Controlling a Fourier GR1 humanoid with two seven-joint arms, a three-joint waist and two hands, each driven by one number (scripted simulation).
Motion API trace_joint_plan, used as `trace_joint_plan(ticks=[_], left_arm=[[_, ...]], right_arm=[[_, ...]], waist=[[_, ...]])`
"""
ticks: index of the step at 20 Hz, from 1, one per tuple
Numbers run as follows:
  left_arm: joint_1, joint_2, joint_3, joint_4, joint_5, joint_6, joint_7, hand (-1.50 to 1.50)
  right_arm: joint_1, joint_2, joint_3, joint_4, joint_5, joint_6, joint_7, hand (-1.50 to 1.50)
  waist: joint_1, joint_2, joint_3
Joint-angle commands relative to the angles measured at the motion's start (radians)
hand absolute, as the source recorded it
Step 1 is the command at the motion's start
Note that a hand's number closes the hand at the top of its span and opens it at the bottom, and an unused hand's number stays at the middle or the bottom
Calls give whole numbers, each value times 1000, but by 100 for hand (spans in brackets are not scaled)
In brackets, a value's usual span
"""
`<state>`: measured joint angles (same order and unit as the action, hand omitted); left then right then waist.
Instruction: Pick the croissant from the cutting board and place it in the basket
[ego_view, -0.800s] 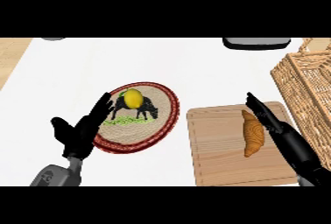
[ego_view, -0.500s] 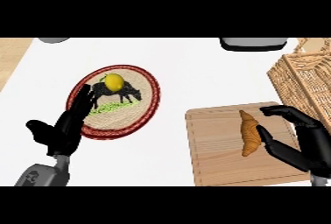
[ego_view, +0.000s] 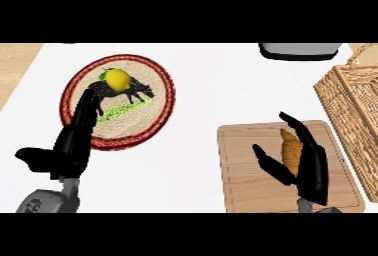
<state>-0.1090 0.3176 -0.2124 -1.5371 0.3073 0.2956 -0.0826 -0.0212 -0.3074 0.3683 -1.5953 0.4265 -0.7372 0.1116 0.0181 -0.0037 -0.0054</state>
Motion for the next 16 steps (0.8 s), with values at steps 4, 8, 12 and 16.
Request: trace_joint_plan(ticks=[4, 8, 12, 16], left_arm=[[36, -12, 1, -12, -17, 36, -6, 0], [28, 5, 21, -34, -18, 47, 3, 0], [21, 5, 10, -32, -30, 50, 11, 0], [39, -4, -9, -57, -30, 48, 22, 0]], right_arm=[[31, -16, -116, 107, 363, -132, 332, -150], [67, -75, -154, 120, 485, 30, 515, -150], [37, -101, -118, 69, 542, 272, 696, -150], [-22, -75, -55, -57, 557, 514, 887, -150]], waist=[[-43, -7, -13], [-52, -11, -17], [-35, -7, -18], [-11, -16, -13]])
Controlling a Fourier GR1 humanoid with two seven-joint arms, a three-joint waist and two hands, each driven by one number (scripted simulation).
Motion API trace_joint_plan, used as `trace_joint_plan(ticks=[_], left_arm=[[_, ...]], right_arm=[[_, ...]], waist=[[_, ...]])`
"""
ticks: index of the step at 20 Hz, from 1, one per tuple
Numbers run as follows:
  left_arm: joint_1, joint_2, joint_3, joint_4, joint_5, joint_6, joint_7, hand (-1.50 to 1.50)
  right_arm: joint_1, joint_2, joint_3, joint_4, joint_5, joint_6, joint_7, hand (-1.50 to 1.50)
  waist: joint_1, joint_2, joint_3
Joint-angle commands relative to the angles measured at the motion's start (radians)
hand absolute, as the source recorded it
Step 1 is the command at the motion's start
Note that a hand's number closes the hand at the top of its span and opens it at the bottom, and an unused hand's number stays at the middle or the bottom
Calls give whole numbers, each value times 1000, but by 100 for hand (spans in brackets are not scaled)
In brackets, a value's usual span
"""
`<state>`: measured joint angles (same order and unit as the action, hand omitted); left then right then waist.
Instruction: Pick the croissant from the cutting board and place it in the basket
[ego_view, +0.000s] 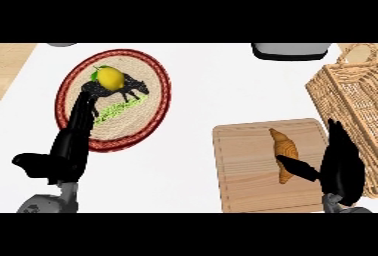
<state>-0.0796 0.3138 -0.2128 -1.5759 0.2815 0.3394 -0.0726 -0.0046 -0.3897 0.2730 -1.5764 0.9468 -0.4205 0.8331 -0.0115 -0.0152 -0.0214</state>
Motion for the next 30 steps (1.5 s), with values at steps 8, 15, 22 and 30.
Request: trace_joint_plan(ticks=[8, 15, 22, 30], left_arm=[[25, -22, -34, -49, -22, 15, 10, 0], [15, -22, -13, -55, -13, 12, 19, 0], [28, -43, -32, -36, -53, 17, -10, 0], [30, -9, 30, -62, -18, -35, 38, 0]], right_arm=[[-263, 145, 111, -272, 105, 657, 579, -150], [-283, 216, 65, -257, 164, 804, 640, -150], [-248, 314, 35, -268, 239, 829, 588, -150], [-213, 388, 32, -235, 318, 758, 521, -150]], waist=[[19, 4, 15], [8, 9, 17], [5, 13, 20], [13, 14, 21]])
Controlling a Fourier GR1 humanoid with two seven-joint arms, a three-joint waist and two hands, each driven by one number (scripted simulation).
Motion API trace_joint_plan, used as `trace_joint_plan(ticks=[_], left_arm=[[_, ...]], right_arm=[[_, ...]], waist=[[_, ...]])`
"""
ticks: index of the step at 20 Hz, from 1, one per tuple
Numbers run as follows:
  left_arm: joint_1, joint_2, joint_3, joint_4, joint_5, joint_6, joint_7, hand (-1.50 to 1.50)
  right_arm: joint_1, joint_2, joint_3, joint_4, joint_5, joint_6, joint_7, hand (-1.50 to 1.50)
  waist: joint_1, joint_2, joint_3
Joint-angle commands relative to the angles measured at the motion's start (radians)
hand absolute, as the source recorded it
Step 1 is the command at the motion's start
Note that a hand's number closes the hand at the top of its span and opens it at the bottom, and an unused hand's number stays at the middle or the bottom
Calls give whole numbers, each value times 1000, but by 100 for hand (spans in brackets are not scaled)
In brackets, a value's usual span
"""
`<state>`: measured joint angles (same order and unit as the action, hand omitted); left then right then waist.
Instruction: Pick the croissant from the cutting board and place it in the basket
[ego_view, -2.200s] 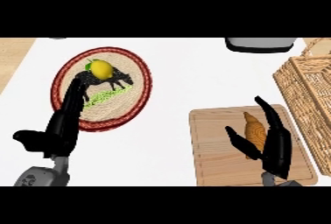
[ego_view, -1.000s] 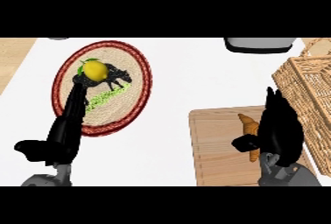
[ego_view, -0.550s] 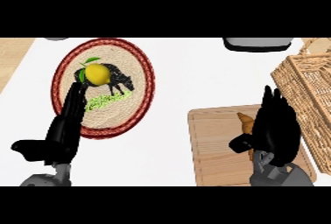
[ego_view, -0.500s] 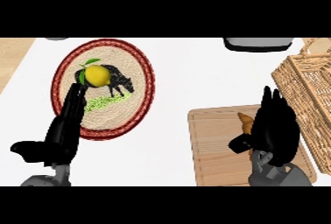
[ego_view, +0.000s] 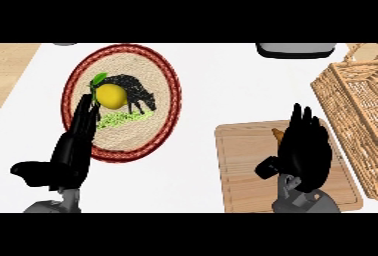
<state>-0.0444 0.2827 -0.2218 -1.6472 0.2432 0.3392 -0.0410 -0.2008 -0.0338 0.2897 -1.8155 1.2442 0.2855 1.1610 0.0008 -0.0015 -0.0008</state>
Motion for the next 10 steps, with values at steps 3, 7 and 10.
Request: trace_joint_plan(ticks=[3, 7, 10], left_arm=[[23, -23, 8, 24, -14, -18, -41, 0], [20, -28, -9, -71, -46, 34, 50, 0], [73, 7, 28, -89, -4, -41, 26, 0]], right_arm=[[3, 33, 43, 14, 55, 45, 189, -150], [36, 33, -49, 61, 104, 12, 84, -150], [-21, 33, -95, 123, 95, -13, 66, -150]], waist=[[2, 1, 0], [2, 0, 1], [7, 1, 1]])
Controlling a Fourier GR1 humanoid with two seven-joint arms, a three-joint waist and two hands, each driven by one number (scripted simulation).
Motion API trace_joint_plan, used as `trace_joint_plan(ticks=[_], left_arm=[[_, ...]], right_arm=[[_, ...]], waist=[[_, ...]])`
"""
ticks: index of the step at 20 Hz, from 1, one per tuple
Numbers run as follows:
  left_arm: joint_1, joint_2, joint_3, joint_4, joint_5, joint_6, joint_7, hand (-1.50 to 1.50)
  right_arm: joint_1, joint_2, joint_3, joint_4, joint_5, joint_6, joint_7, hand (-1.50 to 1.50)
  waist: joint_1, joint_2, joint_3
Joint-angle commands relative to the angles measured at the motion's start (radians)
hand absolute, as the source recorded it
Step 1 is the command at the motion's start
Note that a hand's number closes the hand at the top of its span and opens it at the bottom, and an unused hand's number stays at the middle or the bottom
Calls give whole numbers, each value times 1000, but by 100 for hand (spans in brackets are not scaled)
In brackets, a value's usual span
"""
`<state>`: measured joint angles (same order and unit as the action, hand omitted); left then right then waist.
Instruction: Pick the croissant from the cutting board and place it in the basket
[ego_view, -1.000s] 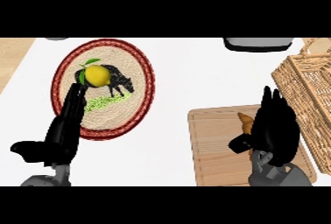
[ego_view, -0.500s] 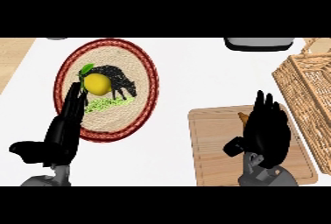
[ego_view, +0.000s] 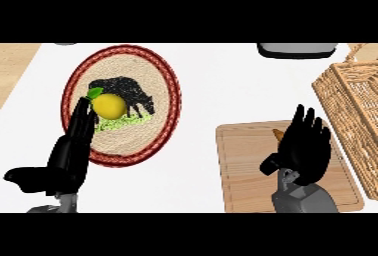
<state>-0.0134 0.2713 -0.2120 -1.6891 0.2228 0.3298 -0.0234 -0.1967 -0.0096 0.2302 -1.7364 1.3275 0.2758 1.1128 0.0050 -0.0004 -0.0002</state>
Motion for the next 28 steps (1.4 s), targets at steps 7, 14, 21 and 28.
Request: trace_joint_plan(ticks=[7, 14, 21, 28], left_arm=[[-13, 5, 64, -3, 10, -54, 43, 0], [-58, -28, 71, 52, -20, -69, 20, 0], [71, -28, 76, -66, -41, -88, 23, 0], [20, -71, 93, -23, -66, -104, 42, 0]], right_arm=[[26, 9, -29, 77, 18, -62, 89, -150], [-73, 9, -110, 213, -36, -69, 69, -150], [-5, 9, -84, 231, -47, -154, 49, -150], [79, 9, -53, 146, -40, -116, 49, -150]], waist=[[-2, 0, 0], [-1, 2, 0], [3, 0, 0], [-4, -1, 0]])
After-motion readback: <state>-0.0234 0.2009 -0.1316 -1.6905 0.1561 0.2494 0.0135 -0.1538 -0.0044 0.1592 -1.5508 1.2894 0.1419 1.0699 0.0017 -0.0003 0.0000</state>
